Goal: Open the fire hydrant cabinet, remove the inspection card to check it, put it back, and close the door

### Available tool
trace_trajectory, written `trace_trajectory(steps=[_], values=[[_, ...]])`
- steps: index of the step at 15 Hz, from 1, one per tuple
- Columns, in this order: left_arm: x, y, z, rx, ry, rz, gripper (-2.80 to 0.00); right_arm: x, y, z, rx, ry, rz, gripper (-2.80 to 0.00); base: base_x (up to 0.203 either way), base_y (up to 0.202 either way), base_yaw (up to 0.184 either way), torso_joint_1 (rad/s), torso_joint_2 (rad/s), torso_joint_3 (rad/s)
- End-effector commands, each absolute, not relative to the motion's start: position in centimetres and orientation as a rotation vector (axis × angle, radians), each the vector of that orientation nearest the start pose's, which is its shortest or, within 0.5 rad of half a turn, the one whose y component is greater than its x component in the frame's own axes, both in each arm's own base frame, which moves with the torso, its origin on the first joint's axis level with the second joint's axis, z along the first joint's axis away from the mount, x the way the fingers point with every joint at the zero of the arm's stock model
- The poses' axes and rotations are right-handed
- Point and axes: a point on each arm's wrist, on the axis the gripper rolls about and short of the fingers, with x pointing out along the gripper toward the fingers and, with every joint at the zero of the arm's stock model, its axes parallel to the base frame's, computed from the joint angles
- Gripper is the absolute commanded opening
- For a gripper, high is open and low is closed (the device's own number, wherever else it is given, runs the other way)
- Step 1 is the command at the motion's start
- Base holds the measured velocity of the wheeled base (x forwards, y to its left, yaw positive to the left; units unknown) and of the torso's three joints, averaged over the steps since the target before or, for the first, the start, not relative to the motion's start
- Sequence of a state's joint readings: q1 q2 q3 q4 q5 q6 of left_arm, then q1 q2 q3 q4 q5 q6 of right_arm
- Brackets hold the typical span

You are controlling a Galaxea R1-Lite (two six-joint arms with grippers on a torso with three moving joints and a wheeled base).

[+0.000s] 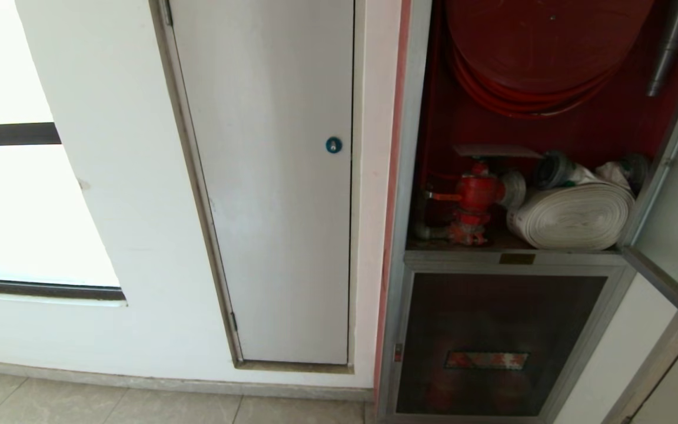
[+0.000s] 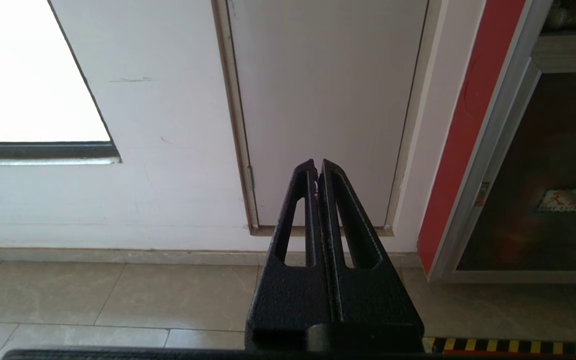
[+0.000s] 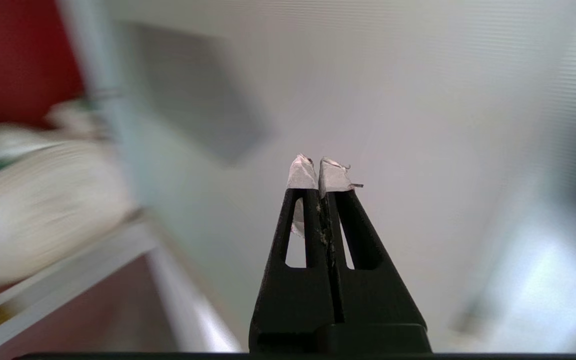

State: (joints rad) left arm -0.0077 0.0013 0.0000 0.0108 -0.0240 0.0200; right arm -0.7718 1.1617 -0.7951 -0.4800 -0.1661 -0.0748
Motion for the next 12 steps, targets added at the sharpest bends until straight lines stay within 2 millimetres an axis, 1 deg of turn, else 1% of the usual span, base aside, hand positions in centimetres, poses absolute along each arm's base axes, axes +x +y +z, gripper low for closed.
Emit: trace_trajectory(steps=[1,5,7,8,9,10,11,12], values=[[-2.3,0.0,7.4,0.02,0.012,-0.032,-2.8,13.3,-11.0,29.4,-0.101,-0.08,-0.818,-2.8,0.0,0.0,0.0,0.0,0.0,0.0],[-2.3,0.0,7.4,0.02,0.012,-0.032,-2.8,15.6,-7.7,29.4,-0.079,-0.093,-0.454,-2.8,0.0,0.0,0.0,0.0,0.0,0.0],[-2.3,0.0,7.4,0.02,0.012,-0.032,-2.8,16.1,-5.9,29.5,-0.067,-0.104,-0.305,-2.8,0.0,0.0,0.0,0.0,0.0,0.0],[-2.3,0.0,7.4,0.02,0.012,-0.032,-2.8,16.0,-4.8,29.5,-0.062,-0.115,-0.238,-2.8,0.0,0.0,0.0,0.0,0.0,0.0],[-2.3,0.0,7.4,0.02,0.012,-0.032,-2.8,15.2,-3.5,29.6,-0.057,-0.136,-0.174,-2.8,0.0,0.0,0.0,0.0,0.0,0.0],[-2.3,0.0,7.4,0.02,0.012,-0.032,-2.8,14.0,-2.4,29.8,-0.052,-0.168,-0.107,-2.8,0.0,0.0,0.0,0.0,0.0,0.0],[-2.3,0.0,7.4,0.02,0.012,-0.032,-2.8,12.5,-1.4,30.0,-0.047,-0.2,-0.046,-2.8,0.0,0.0,0.0,0.0,0.0,0.0],[-2.3,0.0,7.4,0.02,0.012,-0.032,-2.8,10.8,-0.8,30.1,-0.043,-0.22,-0.01,-2.8,0.0,0.0,0.0,0.0,0.0,0.0]])
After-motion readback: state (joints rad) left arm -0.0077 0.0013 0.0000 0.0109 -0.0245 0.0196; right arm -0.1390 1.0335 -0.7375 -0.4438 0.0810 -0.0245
